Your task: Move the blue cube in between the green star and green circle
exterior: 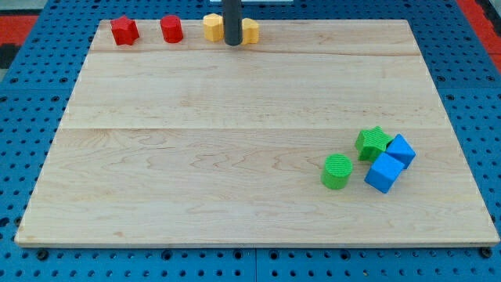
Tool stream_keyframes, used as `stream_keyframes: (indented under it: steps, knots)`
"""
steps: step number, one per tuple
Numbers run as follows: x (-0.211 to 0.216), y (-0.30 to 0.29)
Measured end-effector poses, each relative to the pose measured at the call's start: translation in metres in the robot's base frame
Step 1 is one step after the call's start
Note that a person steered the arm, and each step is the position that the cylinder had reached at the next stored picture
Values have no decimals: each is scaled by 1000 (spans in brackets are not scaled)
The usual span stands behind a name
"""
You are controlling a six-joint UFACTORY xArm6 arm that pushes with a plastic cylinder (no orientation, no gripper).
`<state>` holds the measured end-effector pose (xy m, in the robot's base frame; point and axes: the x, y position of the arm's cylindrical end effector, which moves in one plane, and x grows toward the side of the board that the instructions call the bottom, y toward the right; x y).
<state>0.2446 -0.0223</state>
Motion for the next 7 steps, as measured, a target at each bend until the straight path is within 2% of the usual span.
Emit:
stream_keyframes:
  steps: [2, 3, 4, 7]
  knots:
    - [4, 35]
    - [38, 39]
    - [49, 53]
    - [59, 55]
